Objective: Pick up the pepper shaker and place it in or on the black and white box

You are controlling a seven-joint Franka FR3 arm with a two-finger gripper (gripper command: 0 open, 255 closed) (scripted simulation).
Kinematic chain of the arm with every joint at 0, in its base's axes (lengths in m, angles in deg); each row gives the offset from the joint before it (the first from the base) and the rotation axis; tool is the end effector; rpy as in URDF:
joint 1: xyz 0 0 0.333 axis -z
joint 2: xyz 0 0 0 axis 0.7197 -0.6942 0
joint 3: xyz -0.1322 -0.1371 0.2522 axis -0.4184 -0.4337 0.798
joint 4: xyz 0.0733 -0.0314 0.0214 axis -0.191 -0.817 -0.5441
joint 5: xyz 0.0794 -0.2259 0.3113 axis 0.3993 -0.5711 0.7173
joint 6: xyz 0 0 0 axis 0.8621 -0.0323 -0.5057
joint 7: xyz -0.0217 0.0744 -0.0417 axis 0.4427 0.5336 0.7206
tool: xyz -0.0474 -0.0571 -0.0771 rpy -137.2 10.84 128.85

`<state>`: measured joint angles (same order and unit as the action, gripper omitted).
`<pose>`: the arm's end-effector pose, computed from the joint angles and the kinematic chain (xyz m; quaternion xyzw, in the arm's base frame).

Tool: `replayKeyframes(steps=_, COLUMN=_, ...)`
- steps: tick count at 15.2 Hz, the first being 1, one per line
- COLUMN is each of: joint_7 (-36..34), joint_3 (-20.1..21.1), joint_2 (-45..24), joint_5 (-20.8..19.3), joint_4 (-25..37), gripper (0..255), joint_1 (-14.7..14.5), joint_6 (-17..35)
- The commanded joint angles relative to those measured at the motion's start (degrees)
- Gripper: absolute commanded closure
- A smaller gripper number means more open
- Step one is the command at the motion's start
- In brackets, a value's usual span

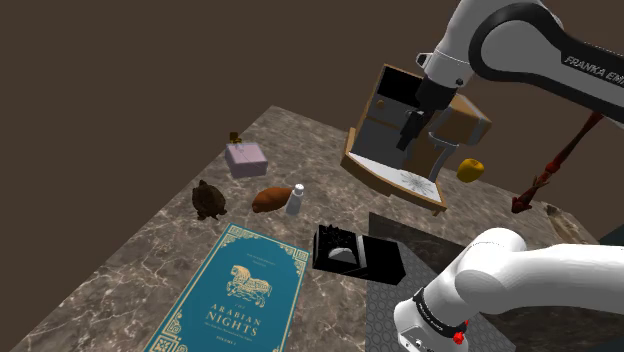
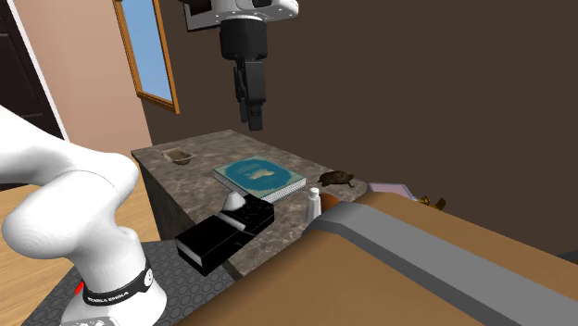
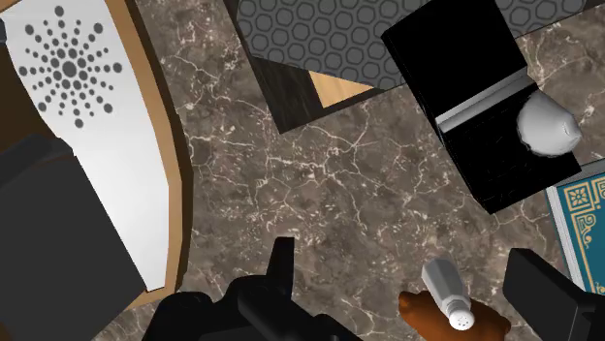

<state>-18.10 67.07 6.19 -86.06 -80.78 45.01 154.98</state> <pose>0.3120 0.0166 0.6187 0.9933 0.1045 0.0065 0.0498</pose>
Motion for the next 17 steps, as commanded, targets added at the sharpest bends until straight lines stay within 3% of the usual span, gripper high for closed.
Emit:
replayKeyframes(steps=1, joint_7=0.0, joint_3=0.0, joint_2=0.0, joint_5=0.0, joint_4=0.0, gripper=0, joint_1=0.0, joint_6=0.0)
replayKeyframes(steps=9, joint_7=-3.7, joint_3=2.4, joint_2=-7.0, joint_5=4.0, joint_4=-7.4, gripper=0, joint_1=-1.9, joint_6=15.3)
replayKeyframes(steps=17, joint_7=-6.7, joint_3=5.3, joint_2=-18.7, joint_5=7.3, joint_4=-9.8, gripper=0, joint_1=-3.7, joint_6=30.9)
